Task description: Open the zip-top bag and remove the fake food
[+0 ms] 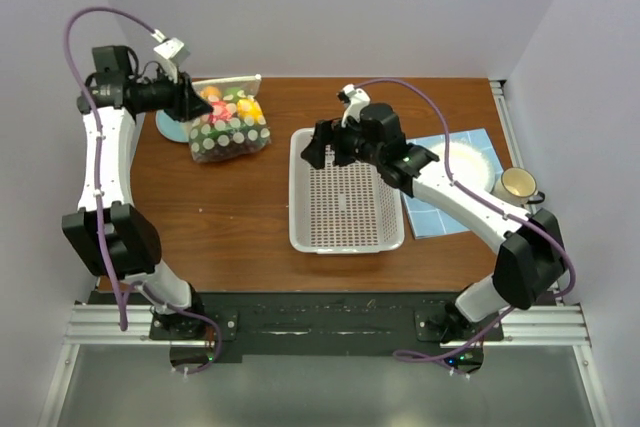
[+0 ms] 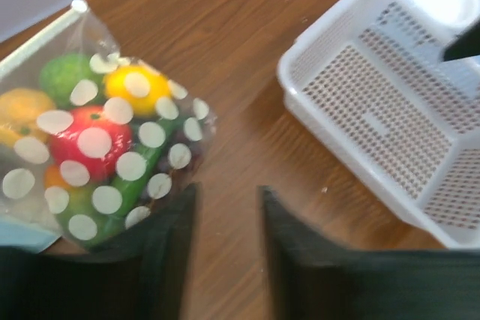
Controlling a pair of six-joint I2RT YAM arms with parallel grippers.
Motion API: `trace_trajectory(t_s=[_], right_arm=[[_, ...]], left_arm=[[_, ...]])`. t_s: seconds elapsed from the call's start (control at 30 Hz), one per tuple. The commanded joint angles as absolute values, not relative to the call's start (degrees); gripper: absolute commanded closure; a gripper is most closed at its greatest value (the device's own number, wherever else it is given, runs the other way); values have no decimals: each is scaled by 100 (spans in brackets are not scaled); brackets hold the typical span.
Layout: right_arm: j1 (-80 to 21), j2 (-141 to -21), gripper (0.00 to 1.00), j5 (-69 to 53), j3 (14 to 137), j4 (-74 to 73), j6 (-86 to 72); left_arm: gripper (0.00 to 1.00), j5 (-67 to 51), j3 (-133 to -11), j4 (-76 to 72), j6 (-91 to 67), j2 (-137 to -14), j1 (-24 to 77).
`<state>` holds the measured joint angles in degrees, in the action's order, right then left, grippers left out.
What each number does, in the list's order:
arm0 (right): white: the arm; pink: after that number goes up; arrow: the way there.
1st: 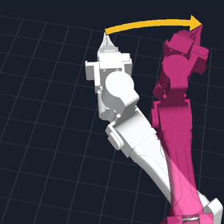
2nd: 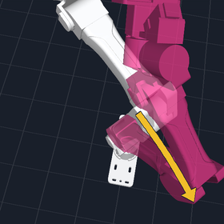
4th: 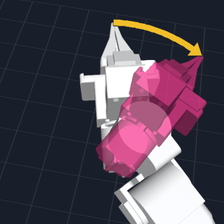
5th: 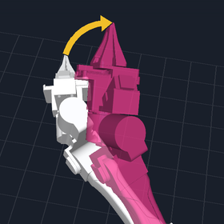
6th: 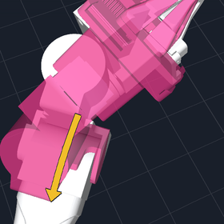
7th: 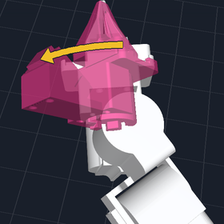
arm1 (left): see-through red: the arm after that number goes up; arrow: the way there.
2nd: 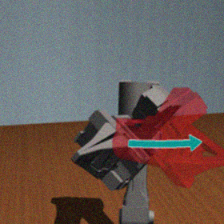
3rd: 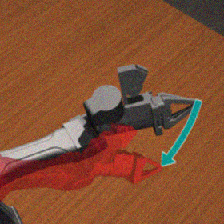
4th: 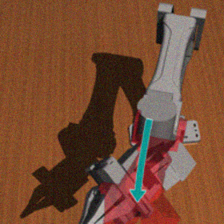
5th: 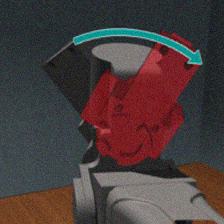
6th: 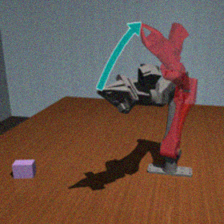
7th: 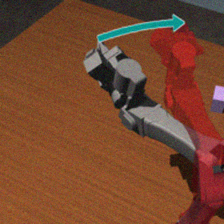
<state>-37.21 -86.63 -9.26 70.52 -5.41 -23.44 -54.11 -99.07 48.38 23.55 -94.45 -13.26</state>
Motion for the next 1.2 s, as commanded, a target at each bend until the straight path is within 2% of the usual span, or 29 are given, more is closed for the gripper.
trace_trajectory(t_s=[0.0, 0.07, 0.13, 0.17, 0.27, 0.53, 0.9, 1.03, 1.17], right_arm=[[-3840, -8289, 2, -879, 6900, -167, -2110], [-3850, -8060, 2, -826, 6680, -202, -2074], [-3867, -7806, 1, -765, 6453, -220, -2030], [-3867, -7718, 1, -739, 6382, -220, -2030], [-3876, -7481, 1, -651, 6188, -299, -1995], [-3885, -7233, 1, -457, 6003, -483, -1986], [-3876, -6944, 1, -264, 5933, -747, -2074], [-3885, -6882, 1, -255, 5915, -782, -2144], [-3885, -6838, 1, -264, 5941, -861, -2197]], left_arm=[[36, -3924, -9729, 2841, 1373, -9886, -1318], [27, -3762, -9878, 2245, 699, -10394, -1624], [22, -3683, -9940, 1874, 309, -10660, -1819], [13, -3604, -10088, 1750, 221, -10922, -1915], [9, -3349, -10283, 1758, 159, -11275, -1951], [11, -3129, -8983, 739, -113, -10969, -2013], [18, -3146, -8605, 88, -492, -11443, -2013], [26, -3419, -8841, -193, -624, -11873, -1987], [27, -3384, -8930, -263, -650, -12085, -1995]])
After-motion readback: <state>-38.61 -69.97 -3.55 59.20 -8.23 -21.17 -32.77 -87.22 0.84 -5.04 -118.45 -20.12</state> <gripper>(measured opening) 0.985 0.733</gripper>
